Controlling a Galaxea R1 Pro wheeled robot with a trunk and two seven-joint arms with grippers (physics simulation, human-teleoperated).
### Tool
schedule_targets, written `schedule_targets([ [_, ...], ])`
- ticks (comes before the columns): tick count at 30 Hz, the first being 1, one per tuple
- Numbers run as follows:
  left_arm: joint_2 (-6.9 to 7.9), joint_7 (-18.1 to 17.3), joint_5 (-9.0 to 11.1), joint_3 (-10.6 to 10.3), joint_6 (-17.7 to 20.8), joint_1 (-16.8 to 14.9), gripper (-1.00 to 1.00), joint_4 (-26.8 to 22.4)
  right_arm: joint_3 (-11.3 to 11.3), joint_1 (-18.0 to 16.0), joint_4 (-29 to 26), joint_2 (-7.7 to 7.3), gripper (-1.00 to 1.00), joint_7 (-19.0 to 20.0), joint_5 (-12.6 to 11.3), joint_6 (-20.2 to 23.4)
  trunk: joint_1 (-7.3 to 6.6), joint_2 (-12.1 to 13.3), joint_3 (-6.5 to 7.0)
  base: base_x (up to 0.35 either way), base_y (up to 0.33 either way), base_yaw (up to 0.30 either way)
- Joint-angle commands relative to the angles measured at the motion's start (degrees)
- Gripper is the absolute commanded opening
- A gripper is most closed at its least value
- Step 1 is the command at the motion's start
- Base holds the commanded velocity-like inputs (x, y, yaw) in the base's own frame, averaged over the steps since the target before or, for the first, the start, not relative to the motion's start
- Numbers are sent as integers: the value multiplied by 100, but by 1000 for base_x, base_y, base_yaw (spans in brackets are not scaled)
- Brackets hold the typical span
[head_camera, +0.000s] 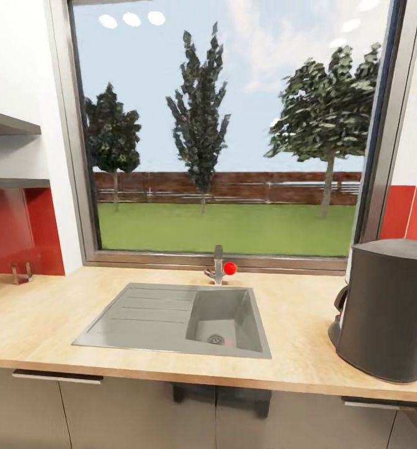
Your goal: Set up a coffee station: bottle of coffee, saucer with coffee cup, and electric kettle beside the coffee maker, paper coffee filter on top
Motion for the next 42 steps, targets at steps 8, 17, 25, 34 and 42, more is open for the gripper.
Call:
schedule_targets([
  [8, -2, 2, 4, 8, -7, 2, 100, -10, 192, -6, 17, 8, -100, 43, 4, 94, 1, -6, -8, 0, -12, -206],
  [17, -2, 2, 4, 8, -7, 2, 100, -10, 983, -1, 230, 104, -100, 36, -3, 90, 1, -6, -8, 0, -1, -109],
  [25, -2, 2, 4, 5, -7, 2, 100, -10, 1296, 0, 314, 580, -100, 36, -20, 96, 1, -6, -8, 20, -11, -9],
  [34, -2, 2, 4, 8, -7, 2, 100, -10, 1308, 8, 616, 1108, -100, 40, -25, 106, 1, -6, -8, 95, -41, 0],
  [42, -2, 2, 4, 8, -7, 2, 100, -10, 1301, 38, 834, 1190, -100, 43, -514, 115, 1, -6, -8, 34, -1, 0],
])
